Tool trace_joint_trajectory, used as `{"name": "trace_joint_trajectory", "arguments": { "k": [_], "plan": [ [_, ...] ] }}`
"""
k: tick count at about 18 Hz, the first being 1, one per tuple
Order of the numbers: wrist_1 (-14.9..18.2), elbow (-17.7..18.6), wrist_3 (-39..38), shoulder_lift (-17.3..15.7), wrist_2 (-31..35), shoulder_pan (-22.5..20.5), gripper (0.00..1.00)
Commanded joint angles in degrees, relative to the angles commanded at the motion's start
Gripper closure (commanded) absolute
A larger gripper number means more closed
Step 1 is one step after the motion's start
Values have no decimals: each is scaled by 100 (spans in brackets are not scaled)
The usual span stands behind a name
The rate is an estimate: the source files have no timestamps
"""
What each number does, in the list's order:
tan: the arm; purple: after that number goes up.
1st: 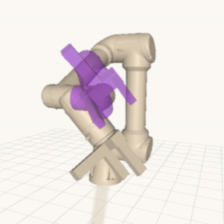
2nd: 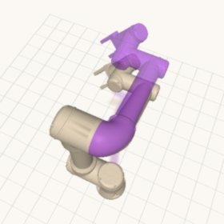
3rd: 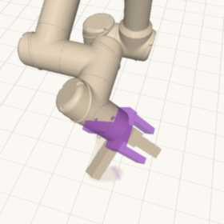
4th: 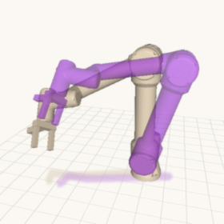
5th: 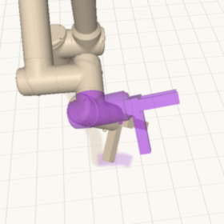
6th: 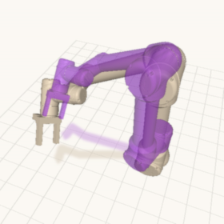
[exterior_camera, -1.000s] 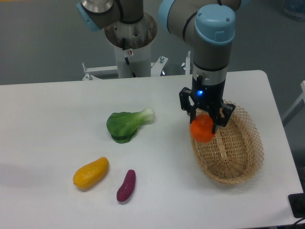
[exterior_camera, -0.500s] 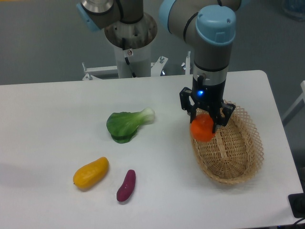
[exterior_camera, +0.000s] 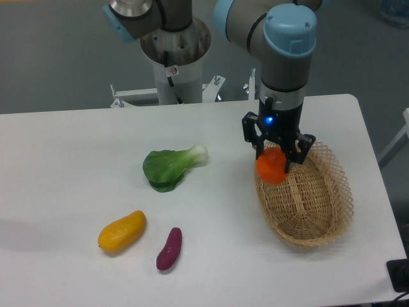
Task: Place the orange in the basket
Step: 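Grip the orange ball with the gripper at the basket rim, then lift the orange ball and move it over the basket interior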
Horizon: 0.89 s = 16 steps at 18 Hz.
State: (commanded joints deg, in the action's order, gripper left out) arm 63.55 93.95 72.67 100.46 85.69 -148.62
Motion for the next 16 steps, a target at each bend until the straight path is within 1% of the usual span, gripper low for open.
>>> {"name": "trace_joint_trajectory", "arguments": {
  "k": [3, 5, 8, 10, 12, 13, 14, 16],
  "plan": [
    [-62, 159, 352, 0, 124, -131, 44],
    [-97, 299, 720, 9, 106, -324, 44],
    [-114, 370, 1161, 96, 115, -641, 44],
    [-342, 440, 1223, 245, 115, -861, 44],
    [-658, 642, 1180, 377, 97, -931, 43],
    [-842, 799, 1118, 421, 89, -932, 43],
    [-1131, 957, 1065, 456, 62, -932, 43],
    [-1248, 1108, 1039, 527, 62, -949, 43]
  ]
}}
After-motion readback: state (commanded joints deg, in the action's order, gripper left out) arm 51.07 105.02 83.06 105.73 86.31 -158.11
